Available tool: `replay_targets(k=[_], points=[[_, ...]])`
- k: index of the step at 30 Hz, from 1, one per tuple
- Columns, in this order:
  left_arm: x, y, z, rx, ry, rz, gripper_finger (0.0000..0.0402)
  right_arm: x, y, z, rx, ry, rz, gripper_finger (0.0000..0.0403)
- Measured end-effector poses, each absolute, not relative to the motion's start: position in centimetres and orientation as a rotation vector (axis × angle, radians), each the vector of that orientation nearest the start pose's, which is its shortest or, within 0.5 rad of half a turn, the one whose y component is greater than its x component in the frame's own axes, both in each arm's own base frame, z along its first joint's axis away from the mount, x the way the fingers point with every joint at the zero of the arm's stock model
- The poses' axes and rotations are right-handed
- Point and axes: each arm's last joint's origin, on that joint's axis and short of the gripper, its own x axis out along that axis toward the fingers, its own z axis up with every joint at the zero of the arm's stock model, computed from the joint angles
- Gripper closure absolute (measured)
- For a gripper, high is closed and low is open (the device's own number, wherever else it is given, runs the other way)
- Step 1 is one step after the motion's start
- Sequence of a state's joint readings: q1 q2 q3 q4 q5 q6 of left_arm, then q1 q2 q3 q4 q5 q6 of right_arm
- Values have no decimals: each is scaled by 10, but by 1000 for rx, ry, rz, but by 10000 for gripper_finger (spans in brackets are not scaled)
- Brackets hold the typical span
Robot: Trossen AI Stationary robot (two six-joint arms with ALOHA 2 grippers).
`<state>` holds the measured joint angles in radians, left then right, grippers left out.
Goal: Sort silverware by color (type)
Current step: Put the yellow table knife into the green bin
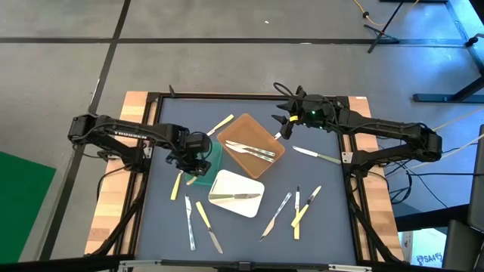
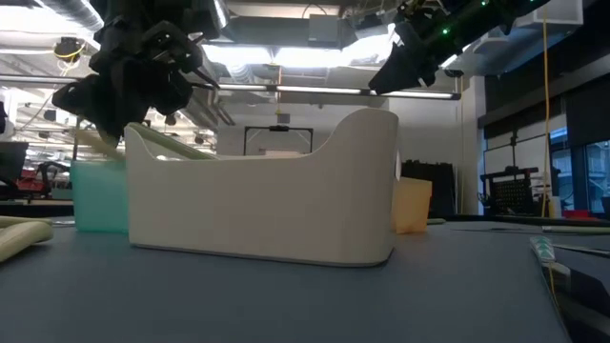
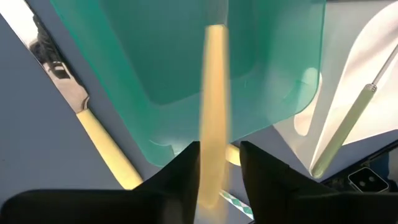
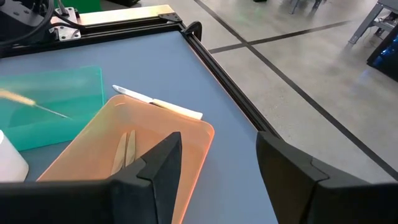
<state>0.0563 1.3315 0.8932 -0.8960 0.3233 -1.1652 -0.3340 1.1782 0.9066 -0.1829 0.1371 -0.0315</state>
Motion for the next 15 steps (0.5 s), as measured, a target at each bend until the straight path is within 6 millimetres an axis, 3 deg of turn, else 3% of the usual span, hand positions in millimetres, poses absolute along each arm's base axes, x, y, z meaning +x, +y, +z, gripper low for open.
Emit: replay_targets(k=[7,15], points=[[227,6,219,-1226,1314,561,271,242,-88,297,15,464,-456,207],[215,19,240,-1282,1180,510,270,242,-88,297,15,465,-456,207]])
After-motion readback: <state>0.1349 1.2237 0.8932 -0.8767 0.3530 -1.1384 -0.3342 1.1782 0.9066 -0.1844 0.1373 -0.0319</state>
